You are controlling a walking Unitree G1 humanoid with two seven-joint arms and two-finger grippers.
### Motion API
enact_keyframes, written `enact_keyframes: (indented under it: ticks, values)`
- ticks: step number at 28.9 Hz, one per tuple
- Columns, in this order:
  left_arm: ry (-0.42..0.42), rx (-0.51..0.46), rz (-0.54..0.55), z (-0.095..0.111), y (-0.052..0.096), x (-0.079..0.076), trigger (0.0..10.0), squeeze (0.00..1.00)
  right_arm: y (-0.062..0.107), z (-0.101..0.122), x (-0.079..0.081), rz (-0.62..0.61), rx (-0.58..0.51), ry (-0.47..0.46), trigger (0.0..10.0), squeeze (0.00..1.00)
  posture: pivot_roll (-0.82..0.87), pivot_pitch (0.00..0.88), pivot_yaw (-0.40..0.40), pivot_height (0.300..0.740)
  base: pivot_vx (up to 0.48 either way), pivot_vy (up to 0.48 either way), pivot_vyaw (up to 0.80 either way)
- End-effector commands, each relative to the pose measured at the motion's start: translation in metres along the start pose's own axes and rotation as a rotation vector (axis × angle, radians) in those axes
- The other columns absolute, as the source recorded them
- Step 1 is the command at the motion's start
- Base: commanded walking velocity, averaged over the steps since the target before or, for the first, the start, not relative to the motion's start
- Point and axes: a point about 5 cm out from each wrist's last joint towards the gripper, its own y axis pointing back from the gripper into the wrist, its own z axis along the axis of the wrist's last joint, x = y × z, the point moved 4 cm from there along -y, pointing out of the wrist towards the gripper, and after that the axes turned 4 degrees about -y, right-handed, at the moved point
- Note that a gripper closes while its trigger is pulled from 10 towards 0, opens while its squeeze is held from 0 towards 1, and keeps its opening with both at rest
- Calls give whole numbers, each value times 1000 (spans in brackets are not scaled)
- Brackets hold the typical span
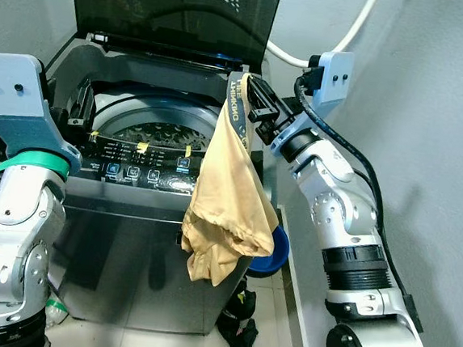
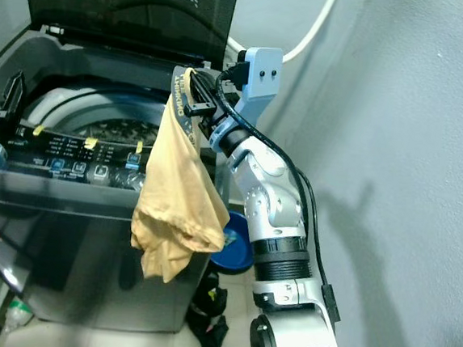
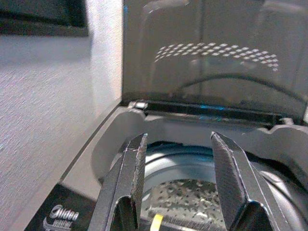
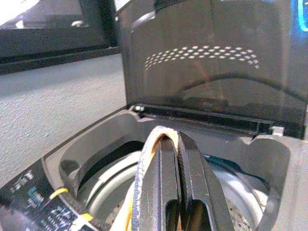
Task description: Clothes washing
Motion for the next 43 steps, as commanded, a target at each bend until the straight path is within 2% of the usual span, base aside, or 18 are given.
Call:
enact_keyframes:
  ticks: [1,13,17,22,34,43]
  values:
    - [4,-9,-11,3,2,-2,10000,0,2,2,-2,-12,-4,3,10000,0,169,0,-60,740,0,480,0]
    - [20,-18,-11,5,2,-2,10000,0,0,2,0,-10,-7,1,10000,0,174,0,-61,740,0,458,0]
    - [9,-28,-20,7,2,-4,10000,0,0,2,0,-8,-7,1,10000,0,173,0,-62,740,0,0,0]
    - [22,-22,5,7,2,-3,10000,0,0,3,1,-5,-6,1,10000,0,173,0,-63,740,0,-461,0]
    - [11,-21,25,6,2,3,10000,0,-3,4,3,7,-5,4,10000,0,170,0,-62,740,0,0,0]
    - [-6,18,47,-1,2,7,10000,0,-8,4,9,30,1,2,10000,0,175,0,-65,740,0,0,0]
